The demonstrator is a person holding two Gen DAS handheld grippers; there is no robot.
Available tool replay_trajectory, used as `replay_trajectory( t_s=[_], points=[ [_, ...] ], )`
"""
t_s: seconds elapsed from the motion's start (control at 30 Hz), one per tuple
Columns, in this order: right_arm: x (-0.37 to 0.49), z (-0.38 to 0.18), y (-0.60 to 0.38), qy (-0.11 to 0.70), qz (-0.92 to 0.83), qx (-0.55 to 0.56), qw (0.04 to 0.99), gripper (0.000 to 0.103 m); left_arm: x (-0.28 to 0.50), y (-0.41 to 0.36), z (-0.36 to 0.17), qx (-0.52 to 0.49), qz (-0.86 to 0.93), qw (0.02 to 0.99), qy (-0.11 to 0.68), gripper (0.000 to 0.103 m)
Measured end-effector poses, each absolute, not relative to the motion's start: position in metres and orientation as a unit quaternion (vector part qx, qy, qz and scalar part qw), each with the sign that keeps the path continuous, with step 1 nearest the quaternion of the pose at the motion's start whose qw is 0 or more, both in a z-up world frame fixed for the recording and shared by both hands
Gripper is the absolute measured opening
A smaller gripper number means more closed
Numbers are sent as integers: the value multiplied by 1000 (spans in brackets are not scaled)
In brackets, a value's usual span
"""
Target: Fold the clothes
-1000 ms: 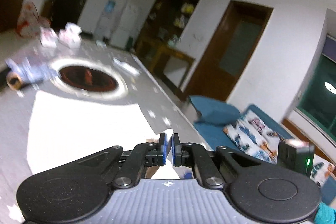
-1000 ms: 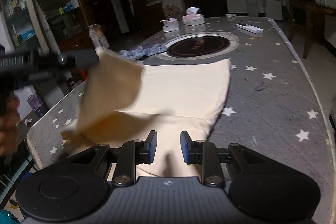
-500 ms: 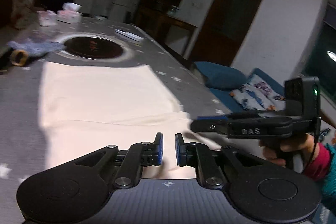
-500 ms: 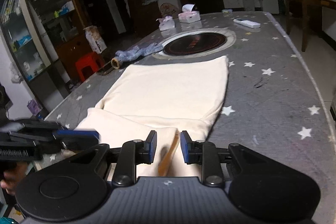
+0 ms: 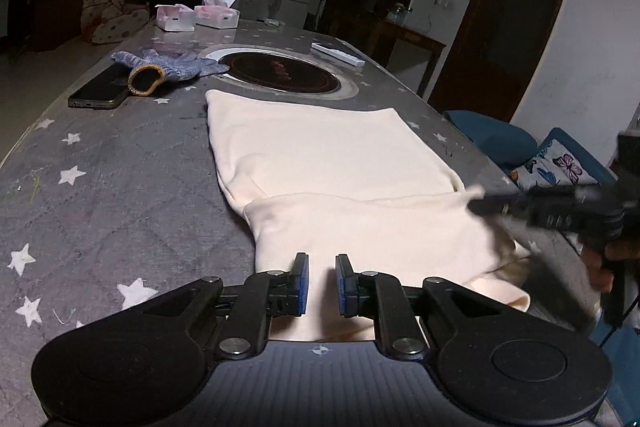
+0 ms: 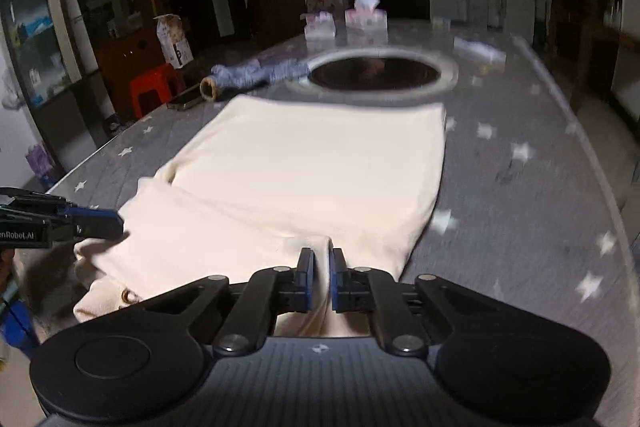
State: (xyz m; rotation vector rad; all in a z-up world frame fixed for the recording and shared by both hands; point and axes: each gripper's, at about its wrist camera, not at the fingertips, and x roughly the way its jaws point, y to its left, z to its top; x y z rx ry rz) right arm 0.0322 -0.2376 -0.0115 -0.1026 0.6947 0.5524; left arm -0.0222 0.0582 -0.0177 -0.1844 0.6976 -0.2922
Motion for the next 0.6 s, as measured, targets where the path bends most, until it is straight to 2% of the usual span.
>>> replay_trajectory(
  t_s=[0.2,0.3,0.6],
  points=[
    [43,-11,-231,340,248,-72,904,8,-20,57,-11,-78,-146,927,336,16],
    [43,-16,-235,342,235,-83,906,10,-17,57,-6,-73,-147,930,330,25],
    [23,-9,-236,340,313,-77,884,10,9,39,-10,-45,-165,926,335,26]
  ],
)
